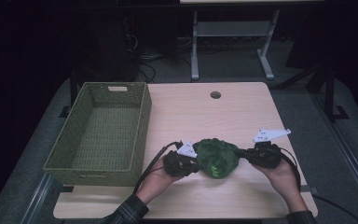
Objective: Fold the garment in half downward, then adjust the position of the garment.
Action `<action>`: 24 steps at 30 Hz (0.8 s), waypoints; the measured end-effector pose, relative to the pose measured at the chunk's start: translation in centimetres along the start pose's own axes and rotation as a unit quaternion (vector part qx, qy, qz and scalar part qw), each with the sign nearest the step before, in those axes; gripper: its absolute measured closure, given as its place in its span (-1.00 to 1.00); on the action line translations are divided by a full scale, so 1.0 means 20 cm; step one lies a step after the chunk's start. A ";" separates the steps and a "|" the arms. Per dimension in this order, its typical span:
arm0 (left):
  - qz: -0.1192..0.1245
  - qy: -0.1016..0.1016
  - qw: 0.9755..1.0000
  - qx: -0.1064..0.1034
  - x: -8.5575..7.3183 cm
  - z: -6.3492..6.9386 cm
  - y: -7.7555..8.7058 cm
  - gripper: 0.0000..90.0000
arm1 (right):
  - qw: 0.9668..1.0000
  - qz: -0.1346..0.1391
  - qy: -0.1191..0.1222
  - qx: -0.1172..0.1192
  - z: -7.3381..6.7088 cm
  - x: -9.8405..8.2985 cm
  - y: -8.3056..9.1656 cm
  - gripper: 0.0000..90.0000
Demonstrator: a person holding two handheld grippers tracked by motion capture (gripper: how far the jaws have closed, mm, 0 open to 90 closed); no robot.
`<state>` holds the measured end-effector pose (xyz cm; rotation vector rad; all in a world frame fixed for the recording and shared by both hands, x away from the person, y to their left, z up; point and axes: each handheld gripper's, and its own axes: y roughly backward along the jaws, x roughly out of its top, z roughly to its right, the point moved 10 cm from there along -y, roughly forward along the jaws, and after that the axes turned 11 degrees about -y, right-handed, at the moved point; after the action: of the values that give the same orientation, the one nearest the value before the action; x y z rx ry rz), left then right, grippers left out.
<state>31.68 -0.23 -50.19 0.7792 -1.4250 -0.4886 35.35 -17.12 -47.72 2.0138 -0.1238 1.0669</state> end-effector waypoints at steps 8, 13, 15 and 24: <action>-0.002 -0.010 1.000 -0.026 0.02 0.11 -0.06 0.97 | 1.000 0.008 -0.024 -0.009 0.11 0.11 -0.08 1.00; -0.001 -0.009 0.999 -0.033 0.04 0.12 -0.12 0.97 | 0.999 0.010 -0.037 -0.016 0.17 0.17 -0.15 1.00; -0.004 -0.011 0.999 -0.036 0.04 0.12 -0.14 0.97 | 0.999 0.008 -0.042 -0.016 0.19 0.19 -0.19 1.00; -0.010 -0.007 1.000 -0.029 0.04 0.08 -0.22 0.97 | 0.998 -0.030 -0.053 -0.020 0.26 0.18 -0.36 1.00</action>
<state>30.77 -4.04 -53.00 0.7455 -1.4113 -0.5479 43.94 -15.17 -51.15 2.0247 -0.1377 0.9143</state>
